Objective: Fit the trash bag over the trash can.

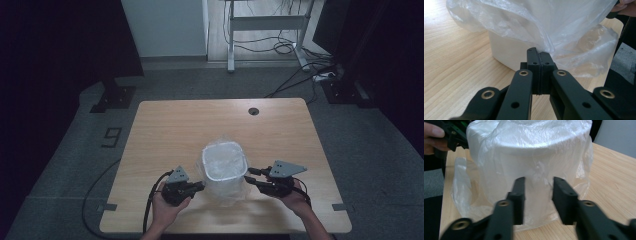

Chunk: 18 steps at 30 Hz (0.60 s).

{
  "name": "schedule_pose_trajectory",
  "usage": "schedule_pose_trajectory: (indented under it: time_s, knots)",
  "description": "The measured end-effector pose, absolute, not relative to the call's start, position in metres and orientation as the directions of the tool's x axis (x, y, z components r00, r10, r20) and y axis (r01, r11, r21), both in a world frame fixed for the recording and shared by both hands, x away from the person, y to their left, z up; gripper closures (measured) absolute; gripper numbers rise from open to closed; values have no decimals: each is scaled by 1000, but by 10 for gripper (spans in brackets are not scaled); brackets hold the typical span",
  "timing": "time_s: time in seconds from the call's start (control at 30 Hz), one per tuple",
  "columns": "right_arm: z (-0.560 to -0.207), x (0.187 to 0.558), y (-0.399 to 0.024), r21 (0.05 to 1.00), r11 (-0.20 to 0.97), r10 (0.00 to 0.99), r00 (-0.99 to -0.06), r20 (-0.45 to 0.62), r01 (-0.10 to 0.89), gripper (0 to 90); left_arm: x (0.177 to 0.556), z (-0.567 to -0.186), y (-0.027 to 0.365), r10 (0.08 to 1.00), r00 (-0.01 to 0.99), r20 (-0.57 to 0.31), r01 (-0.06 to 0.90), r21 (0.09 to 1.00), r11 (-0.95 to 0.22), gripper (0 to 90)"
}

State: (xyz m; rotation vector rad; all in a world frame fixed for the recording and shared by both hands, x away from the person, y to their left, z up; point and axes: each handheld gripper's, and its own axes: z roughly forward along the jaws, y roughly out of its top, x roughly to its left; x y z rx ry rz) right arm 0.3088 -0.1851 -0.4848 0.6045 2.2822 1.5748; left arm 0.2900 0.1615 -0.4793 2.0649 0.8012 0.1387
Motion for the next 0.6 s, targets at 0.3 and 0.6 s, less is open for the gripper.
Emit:
schedule_pose_trajectory:
  time_s: [0.3, 0.6]
  knots:
    - [-485, 309, -183, 926, 330, 538, -843, -24, 184, 881, 296, -483, 163, 597, 773, -216, 524, 749, -407, 886]
    - [-491, 312, -180, 915, 351, 554, -832, -31, 200, 880, 304, -492, 162, 610, 758, -230, 561, 707, -431, 885]
